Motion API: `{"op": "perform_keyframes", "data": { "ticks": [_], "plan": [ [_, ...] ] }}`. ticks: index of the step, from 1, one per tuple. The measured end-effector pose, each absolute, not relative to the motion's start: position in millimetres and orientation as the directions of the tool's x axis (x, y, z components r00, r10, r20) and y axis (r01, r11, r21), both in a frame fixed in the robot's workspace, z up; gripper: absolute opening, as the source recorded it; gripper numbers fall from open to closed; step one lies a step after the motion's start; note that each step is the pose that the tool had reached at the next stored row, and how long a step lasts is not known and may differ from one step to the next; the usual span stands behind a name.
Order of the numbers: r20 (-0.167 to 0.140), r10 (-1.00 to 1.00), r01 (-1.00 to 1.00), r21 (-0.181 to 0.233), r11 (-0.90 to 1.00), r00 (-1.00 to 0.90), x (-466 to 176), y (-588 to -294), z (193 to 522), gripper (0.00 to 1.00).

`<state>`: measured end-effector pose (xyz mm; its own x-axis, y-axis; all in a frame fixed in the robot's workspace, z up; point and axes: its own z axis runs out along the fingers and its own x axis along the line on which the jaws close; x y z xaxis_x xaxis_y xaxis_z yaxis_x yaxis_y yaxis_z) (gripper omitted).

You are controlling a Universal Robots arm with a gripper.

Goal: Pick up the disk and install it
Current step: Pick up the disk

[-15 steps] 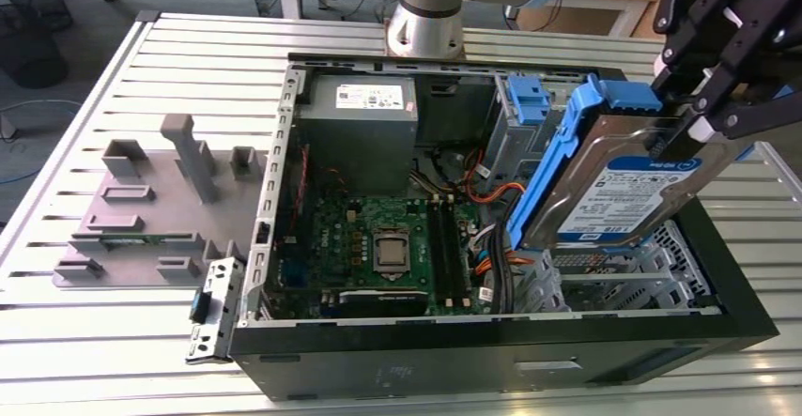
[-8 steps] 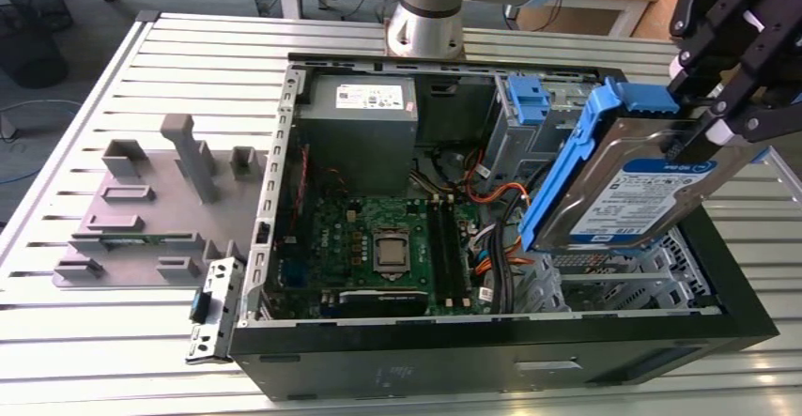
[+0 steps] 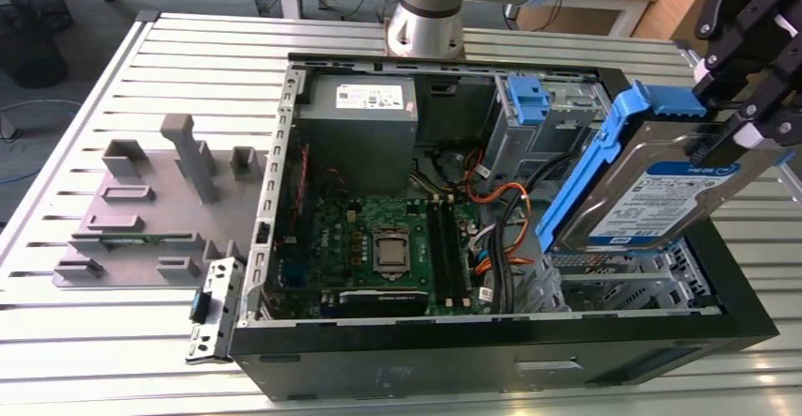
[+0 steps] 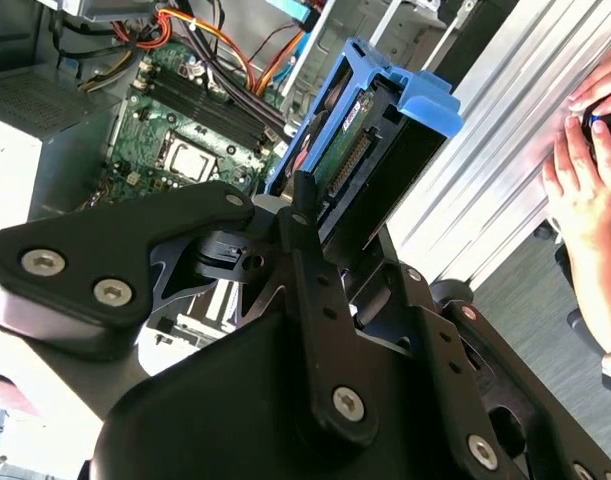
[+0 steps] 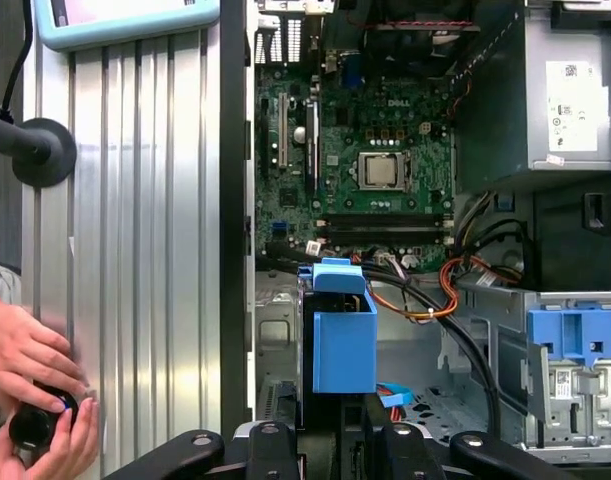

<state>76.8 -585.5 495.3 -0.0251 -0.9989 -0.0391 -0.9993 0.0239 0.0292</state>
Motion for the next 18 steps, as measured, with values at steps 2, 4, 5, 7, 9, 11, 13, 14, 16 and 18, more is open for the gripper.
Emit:
{"op": "perform_keyframes", "data": {
  "ticks": [2, 4, 5, 7, 9, 11, 13, 14, 16, 18],
  "plan": [
    [-0.039, -0.999, -0.999, 0.029, 0.024, -0.025, 80, -586, 495, 0.35],
    [-0.039, -0.999, -0.999, 0.029, 0.024, -0.025, 83, -586, 495, 0.35],
    [-0.039, -0.999, -0.999, 0.029, 0.024, -0.025, 85, -586, 495, 0.35],
    [-0.039, -0.999, -0.999, 0.029, 0.024, -0.025, 88, -586, 495, 0.35],
    [-0.039, -0.999, -0.999, 0.029, 0.024, -0.025, 90, -586, 495, 0.35],
    [-0.039, -0.999, -0.999, 0.029, 0.024, -0.025, 92, -586, 495, 0.35],
    [-0.039, -0.999, -0.999, 0.029, 0.024, -0.025, 93, -586, 495, 0.35],
    [-0.039, -0.999, -0.999, 0.029, 0.024, -0.025, 93, -586, 495, 0.35],
    [-0.039, -0.999, -0.999, 0.029, 0.024, -0.025, 94, -586, 495, 0.35],
    [-0.039, -0.999, -0.999, 0.029, 0.024, -0.025, 94, -586, 495, 0.35]
  ]
}}
